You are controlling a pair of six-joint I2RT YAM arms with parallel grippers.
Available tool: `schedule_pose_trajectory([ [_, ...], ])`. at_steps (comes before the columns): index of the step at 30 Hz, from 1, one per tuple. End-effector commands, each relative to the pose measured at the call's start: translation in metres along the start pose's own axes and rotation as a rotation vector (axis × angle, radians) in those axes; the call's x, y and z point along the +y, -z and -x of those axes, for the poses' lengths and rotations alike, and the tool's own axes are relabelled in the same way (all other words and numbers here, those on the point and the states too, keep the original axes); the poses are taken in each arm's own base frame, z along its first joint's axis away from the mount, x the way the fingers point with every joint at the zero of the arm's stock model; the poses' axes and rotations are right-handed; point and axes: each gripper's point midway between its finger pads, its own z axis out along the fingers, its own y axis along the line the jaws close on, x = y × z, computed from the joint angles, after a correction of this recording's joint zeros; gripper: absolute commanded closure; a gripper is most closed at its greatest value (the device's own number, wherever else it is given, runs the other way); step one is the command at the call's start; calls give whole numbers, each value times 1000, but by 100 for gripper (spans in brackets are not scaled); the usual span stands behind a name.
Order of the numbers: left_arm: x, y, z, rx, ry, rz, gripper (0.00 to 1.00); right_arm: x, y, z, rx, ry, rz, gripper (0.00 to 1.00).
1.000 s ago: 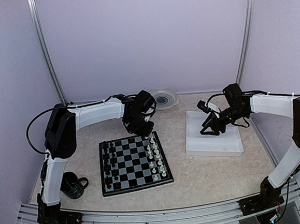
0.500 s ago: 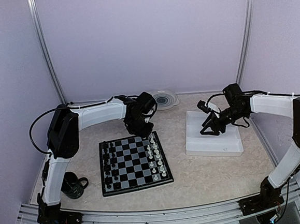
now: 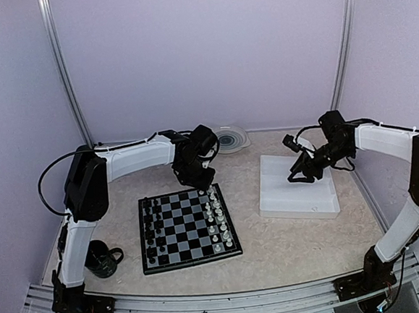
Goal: Set up the chess pieces on the board
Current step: Place the pawn at h2, then pick up the pawn from the storage box.
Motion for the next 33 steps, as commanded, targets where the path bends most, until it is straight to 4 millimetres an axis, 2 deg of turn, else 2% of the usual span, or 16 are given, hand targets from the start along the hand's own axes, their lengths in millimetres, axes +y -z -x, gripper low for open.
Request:
schedule_pose_trajectory([
  [1, -5, 54, 30, -124, 29, -51, 62, -13, 26, -33, 114, -37, -52, 54],
  [7, -8, 84, 49, -234, 40, -84, 60, -13, 31, -91, 302, -62, -119, 65],
  [11, -16, 95, 60, -283, 35, -122, 59, -13, 26, -117, 375, -80, -133, 67],
  [15, -21, 93, 63, -281, 26, -132, 59, -11, 19, -129, 405, -105, -114, 67],
  [21, -25, 87, 57, -264, 20, -133, 59, -15, 14, -138, 434, -103, -113, 59],
  [33, -27, 86, 51, -254, 25, -133, 58, -23, -5, -161, 499, -172, -93, 62],
])
